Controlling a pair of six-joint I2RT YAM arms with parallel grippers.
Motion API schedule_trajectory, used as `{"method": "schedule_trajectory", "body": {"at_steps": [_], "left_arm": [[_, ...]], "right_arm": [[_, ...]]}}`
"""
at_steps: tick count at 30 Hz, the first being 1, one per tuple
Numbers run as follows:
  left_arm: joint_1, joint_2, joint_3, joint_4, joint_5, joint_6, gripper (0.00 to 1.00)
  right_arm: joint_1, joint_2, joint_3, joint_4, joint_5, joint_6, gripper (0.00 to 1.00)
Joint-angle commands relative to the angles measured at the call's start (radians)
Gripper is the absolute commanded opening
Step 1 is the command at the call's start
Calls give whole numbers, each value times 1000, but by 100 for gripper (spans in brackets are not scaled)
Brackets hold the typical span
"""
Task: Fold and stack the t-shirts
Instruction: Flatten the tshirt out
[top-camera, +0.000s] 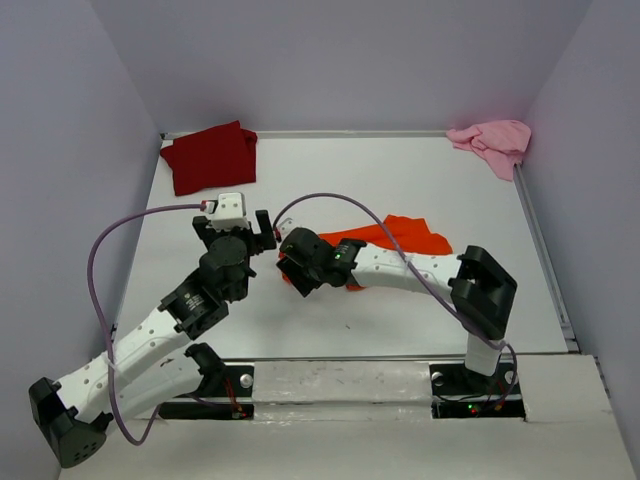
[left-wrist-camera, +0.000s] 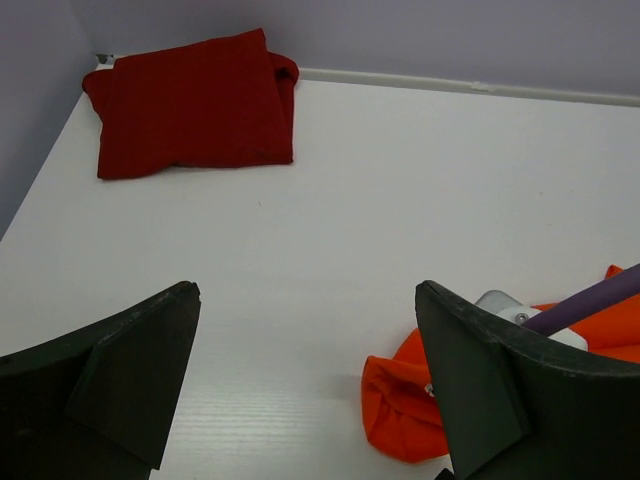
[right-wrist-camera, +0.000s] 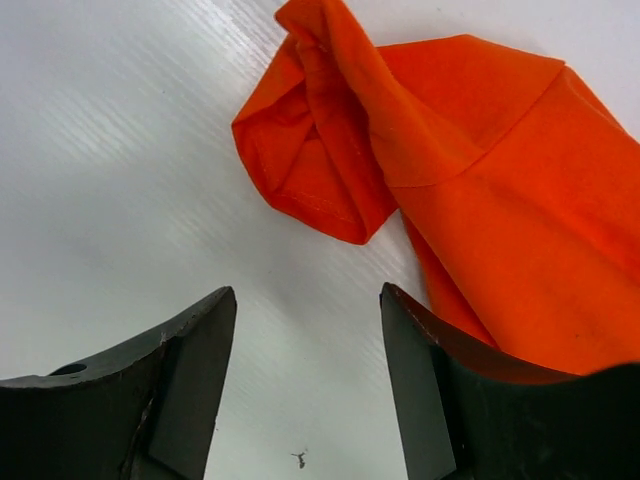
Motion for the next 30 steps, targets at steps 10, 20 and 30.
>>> {"method": "schedule_trajectory", "body": {"at_steps": [10, 20, 30], "left_arm": [[5, -3, -5, 31, 0, -17, 99], [5, -9, -7, 27, 12, -25, 99], [5, -8, -7, 24, 28, -26, 99]], "right_arm": [[34, 90, 44, 29, 4, -3, 64], [34, 205, 108, -25, 180, 33, 64], [3, 238, 138, -27, 211, 29, 59]]}}
